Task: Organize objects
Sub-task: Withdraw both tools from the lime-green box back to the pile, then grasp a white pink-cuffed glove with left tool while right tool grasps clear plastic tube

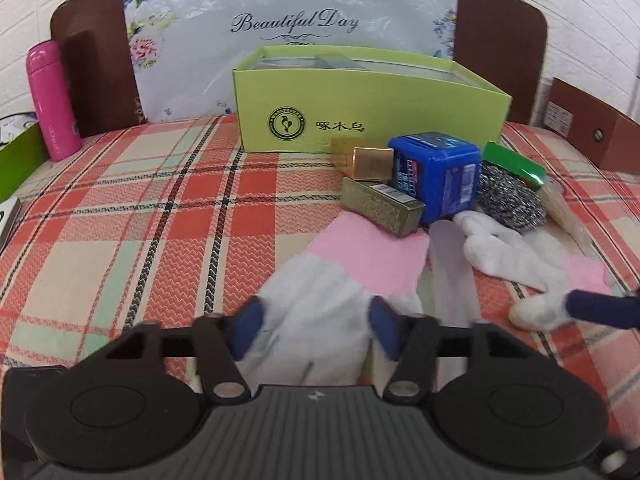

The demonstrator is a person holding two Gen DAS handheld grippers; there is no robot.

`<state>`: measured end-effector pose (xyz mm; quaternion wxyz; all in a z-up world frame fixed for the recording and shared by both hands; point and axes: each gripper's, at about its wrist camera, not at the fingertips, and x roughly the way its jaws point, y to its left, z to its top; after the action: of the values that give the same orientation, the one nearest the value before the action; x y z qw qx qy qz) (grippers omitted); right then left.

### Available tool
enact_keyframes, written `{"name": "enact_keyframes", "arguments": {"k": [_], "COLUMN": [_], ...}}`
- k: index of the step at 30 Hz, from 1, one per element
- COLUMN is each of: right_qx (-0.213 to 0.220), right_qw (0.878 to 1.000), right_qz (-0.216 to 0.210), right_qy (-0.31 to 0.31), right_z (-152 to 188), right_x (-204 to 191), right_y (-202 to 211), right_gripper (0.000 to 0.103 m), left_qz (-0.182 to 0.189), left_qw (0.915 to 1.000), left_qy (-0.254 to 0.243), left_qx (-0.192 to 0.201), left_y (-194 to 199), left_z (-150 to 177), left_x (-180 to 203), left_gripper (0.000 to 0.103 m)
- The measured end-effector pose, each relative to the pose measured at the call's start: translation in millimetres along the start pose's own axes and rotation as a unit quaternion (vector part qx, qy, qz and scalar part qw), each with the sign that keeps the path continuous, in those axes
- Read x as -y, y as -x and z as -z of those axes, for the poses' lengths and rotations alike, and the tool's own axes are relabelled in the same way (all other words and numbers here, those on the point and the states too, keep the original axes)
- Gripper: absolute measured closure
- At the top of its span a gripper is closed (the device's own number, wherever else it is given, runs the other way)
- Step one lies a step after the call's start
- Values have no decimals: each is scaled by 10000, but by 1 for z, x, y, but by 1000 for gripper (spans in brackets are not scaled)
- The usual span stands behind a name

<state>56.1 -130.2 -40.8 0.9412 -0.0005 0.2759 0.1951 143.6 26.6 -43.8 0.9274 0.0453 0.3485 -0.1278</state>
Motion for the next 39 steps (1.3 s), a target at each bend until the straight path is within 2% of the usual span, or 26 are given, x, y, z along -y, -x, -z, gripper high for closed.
{"name": "enact_keyframes", "arguments": {"k": [1,5,6,8,10,13,15,19,21,22,23,25,28,33,36,37,38,39], "right_qx": [-120,-371,-407,-435,-377,-367,-374,-405,-411,-373,-343,-313,-329,-330,-320,-317,-317,-319], "right_qw": [9998,9989,9988,9987,9990,9987,9982,9963,9961,9962,9963,9968,9974,9975,9972,9971,9971,9971], "right_qz": [28,74,102,200,247,352,436,604,625,622,619,573,510,482,505,516,527,532], "right_qy": [164,277,248,180,33,-100,-196,-456,-462,-474,-488,-461,-384,-394,-443,-455,-457,-448], "right_z": [0,-5,-6,-6,-7,-2,6,18,19,19,18,17,17,15,13,13,12,11], "right_x": [-9,-26,-27,-24,-16,2,17,43,49,50,50,47,41,37,39,40,40,40], "right_y": [-6,-27,-31,-35,-29,-15,-1,29,38,40,41,39,32,24,20,19,18,17], "right_gripper": [10,15,19,31,59,72,76,77,77,77,77,76,73,62,58,58,58,58], "left_qz": [-19,161,188,213,222,333,545,946,749,702,631,481,264,-113,88,237,333,377], "left_qw": [10000,9996,9995,9995,9996,9992,9981,9951,9968,9971,9973,9973,9982,9997,9998,9996,9994,9992], "left_qy": [-17,219,260,251,188,210,275,278,263,293,375,551,535,209,157,126,40,-92], "left_qx": [-13,-16,-12,-9,-9,-14,-25,-48,3,16,0,-16,-4,-43,-44,-37,-22,-15], "left_y": [3,9,10,12,14,20,25,34,33,31,28,22,15,-3,-5,-4,-2,0], "left_z": [1,6,7,9,11,15,18,23,23,21,18,13,6,1,-1,-1,-1,-1], "left_x": [-1,-16,-17,-17,-14,-8,-3,15,21,21,19,15,15,25,32,34,37,42], "left_gripper": [70,72,72,73,75,79,79,79,75,67,53,36,31,17,18,29,45,50]}}
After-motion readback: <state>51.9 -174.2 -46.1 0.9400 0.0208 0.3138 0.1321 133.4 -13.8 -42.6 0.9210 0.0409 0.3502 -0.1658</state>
